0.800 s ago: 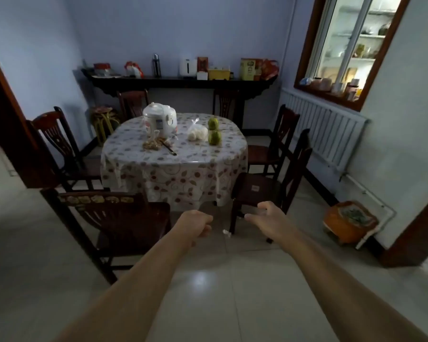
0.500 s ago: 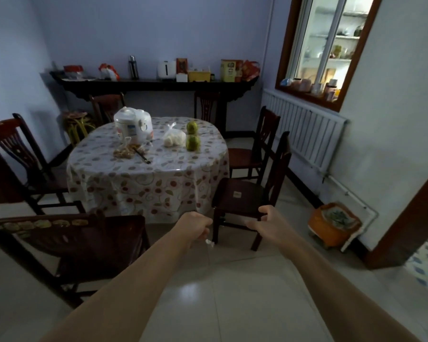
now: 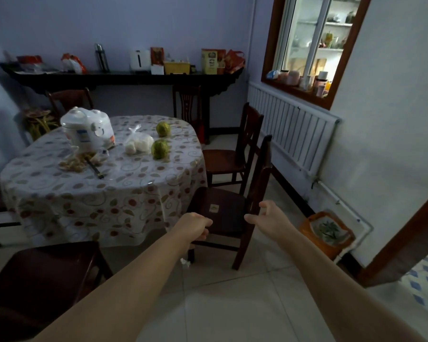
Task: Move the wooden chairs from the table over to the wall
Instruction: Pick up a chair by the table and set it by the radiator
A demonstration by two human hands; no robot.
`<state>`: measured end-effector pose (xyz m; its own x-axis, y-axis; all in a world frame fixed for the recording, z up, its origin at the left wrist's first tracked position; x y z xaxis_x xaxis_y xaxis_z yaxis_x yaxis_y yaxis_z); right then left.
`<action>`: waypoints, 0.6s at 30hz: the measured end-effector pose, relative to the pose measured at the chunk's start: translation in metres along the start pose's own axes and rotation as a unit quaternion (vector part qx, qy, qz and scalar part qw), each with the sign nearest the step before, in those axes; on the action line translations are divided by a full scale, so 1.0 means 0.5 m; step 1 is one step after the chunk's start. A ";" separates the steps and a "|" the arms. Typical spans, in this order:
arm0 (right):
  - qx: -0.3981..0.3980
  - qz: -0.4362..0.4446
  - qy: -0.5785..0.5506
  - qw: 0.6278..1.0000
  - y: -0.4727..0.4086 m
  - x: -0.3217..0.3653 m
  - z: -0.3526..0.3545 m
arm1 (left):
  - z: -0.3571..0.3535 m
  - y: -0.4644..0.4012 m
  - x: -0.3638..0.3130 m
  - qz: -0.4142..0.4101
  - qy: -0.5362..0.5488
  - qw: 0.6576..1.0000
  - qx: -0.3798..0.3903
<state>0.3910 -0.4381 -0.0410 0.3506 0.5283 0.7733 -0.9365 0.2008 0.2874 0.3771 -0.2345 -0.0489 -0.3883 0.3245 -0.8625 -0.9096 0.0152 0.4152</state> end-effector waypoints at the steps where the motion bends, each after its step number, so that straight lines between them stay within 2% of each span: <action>1: -0.002 0.000 0.001 1.000 -0.024 0.006 0.004 | -0.002 -0.023 -0.011 -0.001 -0.002 1.000 0.000; 11: -0.049 -0.058 -0.018 0.997 -0.416 0.053 0.063 | -0.069 -0.467 -0.186 -0.023 -0.027 0.998 0.059; 18: -0.065 -0.104 -0.032 0.992 -0.640 0.033 0.133 | -0.163 -0.692 -0.284 -0.009 -0.039 0.994 0.104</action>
<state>0.6960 -0.5485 -0.0825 0.5320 0.4116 0.7400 -0.8338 0.4070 0.3730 0.7347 -0.3629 -0.0937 -0.3514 0.3948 -0.8489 -0.8633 0.2143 0.4570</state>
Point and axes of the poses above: each hand's wrist, its own y-axis away from the middle knuckle, its own z-axis out of the back of the hand, x = y × z, the point moved 5 cm from there along -y, towards the middle knuckle, and after that the axes turned 5 degrees about -z, right-handed, at the moved point
